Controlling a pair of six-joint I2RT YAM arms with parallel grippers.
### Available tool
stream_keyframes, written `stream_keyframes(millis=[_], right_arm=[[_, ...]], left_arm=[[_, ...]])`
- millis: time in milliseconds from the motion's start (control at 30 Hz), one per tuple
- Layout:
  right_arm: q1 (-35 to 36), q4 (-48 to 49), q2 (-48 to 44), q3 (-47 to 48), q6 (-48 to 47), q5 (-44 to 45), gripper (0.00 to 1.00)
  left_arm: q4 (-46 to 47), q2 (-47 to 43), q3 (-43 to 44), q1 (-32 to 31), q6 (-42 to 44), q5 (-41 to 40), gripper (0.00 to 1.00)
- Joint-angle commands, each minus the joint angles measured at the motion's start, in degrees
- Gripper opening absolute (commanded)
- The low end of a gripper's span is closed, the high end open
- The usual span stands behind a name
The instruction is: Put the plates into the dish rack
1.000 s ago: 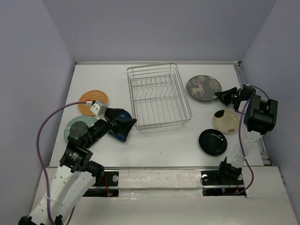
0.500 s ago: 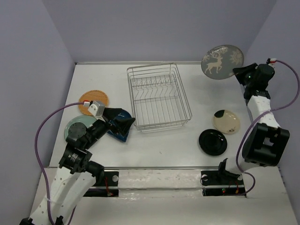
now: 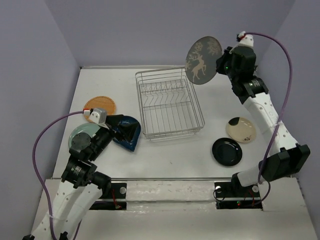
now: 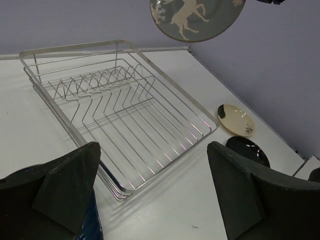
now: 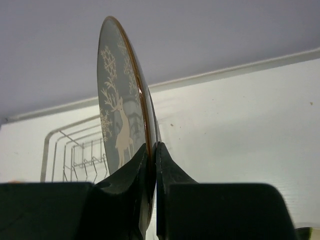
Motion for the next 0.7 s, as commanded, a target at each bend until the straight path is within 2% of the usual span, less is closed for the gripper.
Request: stream_keyframes(millis=[0,167,300,667], right_arm=[[8.79,-2.36,3.22,11.31,-10.12,16.13,0.07],[15.74,-7.04,10.59,19.84,-15.32,25.97,0.07],[17.51,-8.09,13.85,22.48,-17.25,30.20,0.07],[18.56,-8.45,18.52,20.65,-17.17,31.54,0.07]], left_arm=[[0.43,-0.55,3.09,0.34,1.02,-3.84,0.99],[0.34,-0.90,3.27,0.34,1.11,-4.02,0.99],[0.34,-0.99,3.18,0.25,1.20,-4.02,0.99],[0.34,-1.08,3.09,0.34,1.11,-3.49,0.99]])
